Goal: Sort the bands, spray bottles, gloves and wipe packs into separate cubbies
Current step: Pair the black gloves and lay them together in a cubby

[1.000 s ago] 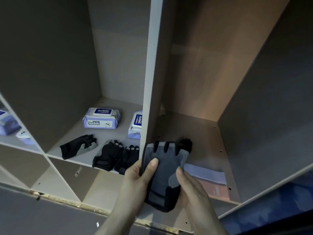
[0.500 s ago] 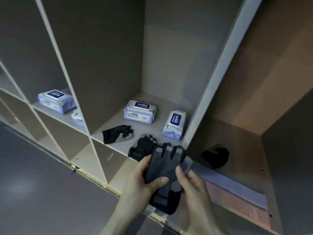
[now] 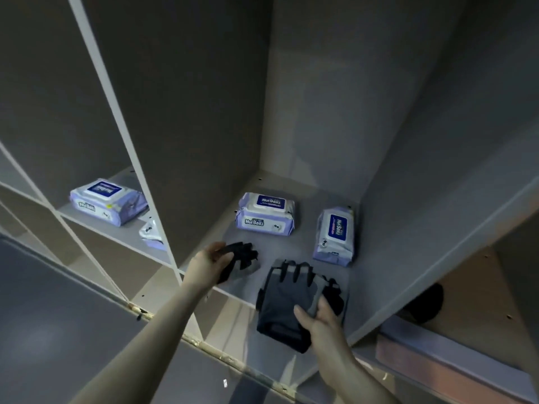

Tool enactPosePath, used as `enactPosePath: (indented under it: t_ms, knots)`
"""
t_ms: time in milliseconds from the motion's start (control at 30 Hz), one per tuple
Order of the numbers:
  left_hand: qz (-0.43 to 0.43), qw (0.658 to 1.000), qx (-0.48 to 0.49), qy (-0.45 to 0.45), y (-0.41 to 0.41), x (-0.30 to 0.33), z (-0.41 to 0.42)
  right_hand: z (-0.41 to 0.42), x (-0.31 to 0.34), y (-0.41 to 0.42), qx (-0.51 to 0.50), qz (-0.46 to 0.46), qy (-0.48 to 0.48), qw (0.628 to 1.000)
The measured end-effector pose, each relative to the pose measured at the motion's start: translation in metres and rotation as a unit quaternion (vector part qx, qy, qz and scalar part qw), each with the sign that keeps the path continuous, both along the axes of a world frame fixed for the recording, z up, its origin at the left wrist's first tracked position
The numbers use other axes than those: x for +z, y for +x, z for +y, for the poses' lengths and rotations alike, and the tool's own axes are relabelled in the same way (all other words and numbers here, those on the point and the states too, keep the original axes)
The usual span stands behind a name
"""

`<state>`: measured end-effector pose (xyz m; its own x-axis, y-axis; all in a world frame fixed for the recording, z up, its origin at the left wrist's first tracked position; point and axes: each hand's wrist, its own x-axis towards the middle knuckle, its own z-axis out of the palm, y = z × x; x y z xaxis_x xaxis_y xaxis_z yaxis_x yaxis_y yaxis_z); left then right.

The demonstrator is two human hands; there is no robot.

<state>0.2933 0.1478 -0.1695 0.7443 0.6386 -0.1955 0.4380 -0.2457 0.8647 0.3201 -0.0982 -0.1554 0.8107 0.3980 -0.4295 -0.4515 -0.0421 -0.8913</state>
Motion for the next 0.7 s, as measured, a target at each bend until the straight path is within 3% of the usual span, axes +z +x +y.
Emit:
enactPosePath:
  t_ms: [200, 367, 400, 467, 567, 633, 700]
  knots:
    - [0.177, 0.963, -0.138, 0.152, 0.04, -0.057, 0.043, 0.043, -0.03, 0.026, -0.038, 0.134, 0.064, 0.988]
    - [0.298, 0.873, -0.17, 0.346, 0.051, -0.071, 0.052, 0.061, -0.041, 0.039, -0.031, 0.12, 0.043, 0.991]
    - [0.301, 0.875, -0.169, 0.339, 0.053, -0.071, 0.056, 0.066, -0.043, 0.041, -0.031, 0.12, 0.044, 0.991]
    - [0.262, 0.921, -0.143, 0.25, 0.054, -0.068, 0.066, 0.078, -0.047, 0.042, -0.031, 0.108, 0.039, 0.993]
    - [0.102, 0.992, -0.011, 0.076, 0.051, -0.05, 0.077, 0.104, -0.053, 0.046, -0.025, 0.11, 0.045, 0.993]
    - [-0.004, 0.998, 0.07, 0.007, 0.045, -0.034, 0.08, 0.123, -0.055, 0.047, -0.028, 0.12, 0.065, 0.99]
    - [-0.069, 0.989, 0.087, -0.1, 0.039, -0.022, 0.076, 0.139, -0.061, 0.047, -0.024, 0.129, 0.074, 0.989]
